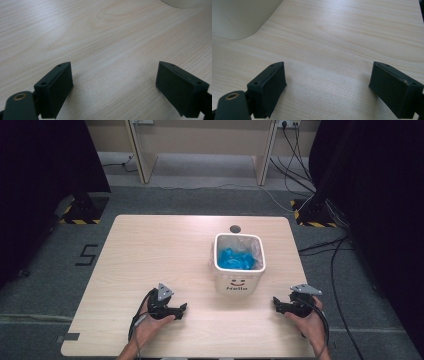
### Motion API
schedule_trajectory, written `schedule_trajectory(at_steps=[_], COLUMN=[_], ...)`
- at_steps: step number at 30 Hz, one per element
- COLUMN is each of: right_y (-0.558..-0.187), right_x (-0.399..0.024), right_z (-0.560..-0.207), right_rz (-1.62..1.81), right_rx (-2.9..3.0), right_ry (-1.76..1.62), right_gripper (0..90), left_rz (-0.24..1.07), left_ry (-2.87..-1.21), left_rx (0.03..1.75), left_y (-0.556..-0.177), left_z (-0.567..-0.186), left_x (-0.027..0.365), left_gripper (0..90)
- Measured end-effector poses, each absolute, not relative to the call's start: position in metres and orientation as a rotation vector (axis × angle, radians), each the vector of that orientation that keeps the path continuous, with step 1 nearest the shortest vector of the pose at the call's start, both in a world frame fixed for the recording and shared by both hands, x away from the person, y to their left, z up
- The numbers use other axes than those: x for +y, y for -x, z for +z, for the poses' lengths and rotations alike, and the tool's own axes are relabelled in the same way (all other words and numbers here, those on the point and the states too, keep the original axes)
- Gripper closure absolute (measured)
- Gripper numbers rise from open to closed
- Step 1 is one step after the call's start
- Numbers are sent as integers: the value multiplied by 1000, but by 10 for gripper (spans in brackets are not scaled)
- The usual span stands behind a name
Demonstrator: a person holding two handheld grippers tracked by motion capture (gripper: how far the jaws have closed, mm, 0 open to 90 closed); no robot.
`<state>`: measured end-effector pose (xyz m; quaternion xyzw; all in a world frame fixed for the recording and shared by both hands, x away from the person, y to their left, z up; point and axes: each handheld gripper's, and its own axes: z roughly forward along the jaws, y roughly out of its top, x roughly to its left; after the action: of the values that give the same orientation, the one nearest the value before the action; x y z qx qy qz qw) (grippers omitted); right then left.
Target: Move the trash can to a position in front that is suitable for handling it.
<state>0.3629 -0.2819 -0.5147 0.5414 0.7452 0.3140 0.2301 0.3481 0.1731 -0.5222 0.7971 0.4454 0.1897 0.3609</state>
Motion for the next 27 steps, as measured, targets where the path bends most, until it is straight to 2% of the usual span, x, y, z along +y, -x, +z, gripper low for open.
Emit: schedule_trajectory(at_steps=[15,27], right_y=[-366,-383], right_x=[-289,-291], right_z=[-506,-494], right_rz=[909,986], right_rx=[1998,1961], right_ry=[-1476,-1502], right_gripper=[187,190], left_rz=[481,407], left_ry=[-2039,-1974], left_rx=[1153,1144], left_y=[-348,-358], left_z=[-522,-512], left_x=[174,164], left_gripper=[146,148])
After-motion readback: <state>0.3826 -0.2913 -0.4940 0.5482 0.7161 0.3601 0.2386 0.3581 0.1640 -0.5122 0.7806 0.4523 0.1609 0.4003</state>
